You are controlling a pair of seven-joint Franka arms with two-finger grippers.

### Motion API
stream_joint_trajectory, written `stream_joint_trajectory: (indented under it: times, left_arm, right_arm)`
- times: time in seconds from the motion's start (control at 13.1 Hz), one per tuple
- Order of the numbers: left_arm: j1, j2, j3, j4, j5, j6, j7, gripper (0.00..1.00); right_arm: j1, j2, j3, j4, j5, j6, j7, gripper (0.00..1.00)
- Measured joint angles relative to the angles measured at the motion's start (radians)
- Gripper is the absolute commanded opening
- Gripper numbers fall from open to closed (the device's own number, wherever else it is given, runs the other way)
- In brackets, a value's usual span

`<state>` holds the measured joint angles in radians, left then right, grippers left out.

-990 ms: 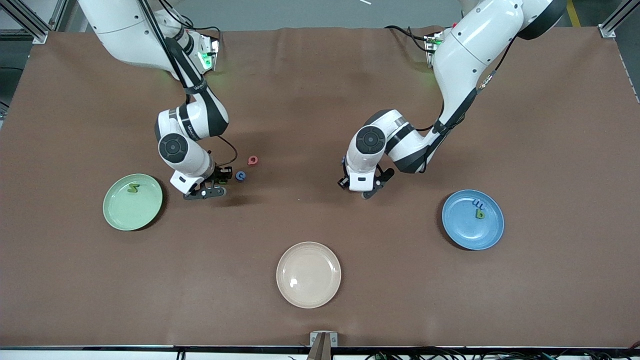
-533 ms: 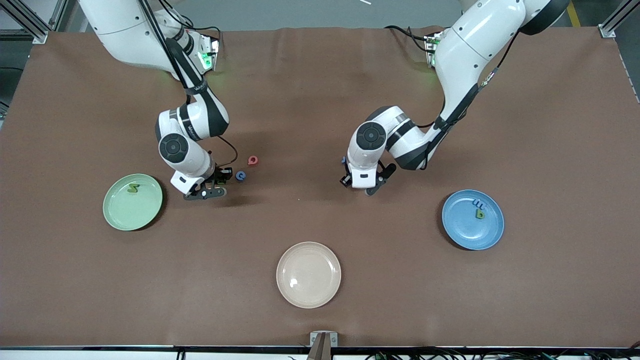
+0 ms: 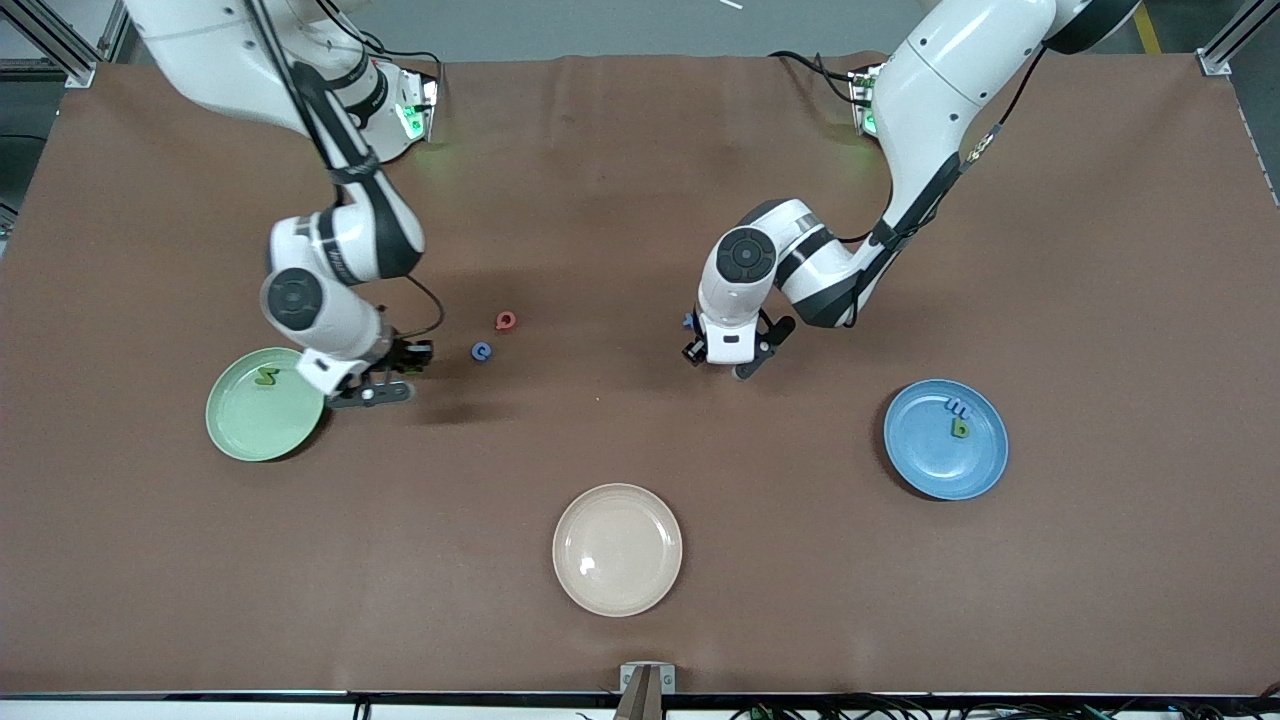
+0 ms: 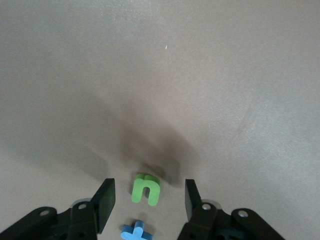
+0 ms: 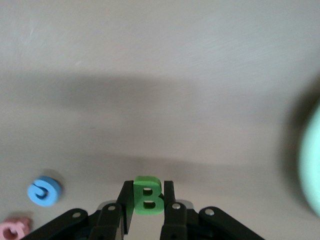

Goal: Sort upper and lower case letters into plates
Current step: 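Grasp the u with the left gripper while the right gripper grasps the B, then drop the u in the blue plate while the right gripper drops the B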

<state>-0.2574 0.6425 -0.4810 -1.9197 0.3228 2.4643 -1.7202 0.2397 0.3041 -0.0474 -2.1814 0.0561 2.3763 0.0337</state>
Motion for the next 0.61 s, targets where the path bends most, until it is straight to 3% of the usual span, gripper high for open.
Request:
stream_joint_trajectory:
  times: [0.23, 0.61]
  left_arm:
    - [0.0, 0.001, 0.001, -0.007, 0.002, 0.009, 0.0, 0.62]
    - [0.0, 0.006, 0.004, -0.031, 0.014, 0.041, 0.0, 0.6]
  right_arm:
    - [-0.139, -0.046, -0.005, 0.018, 0.0, -0.052, -0.168, 0.04]
    - [-0.298, -0.021, -0.007, 0.054, -0.001, -0.05, -0.398, 0.05]
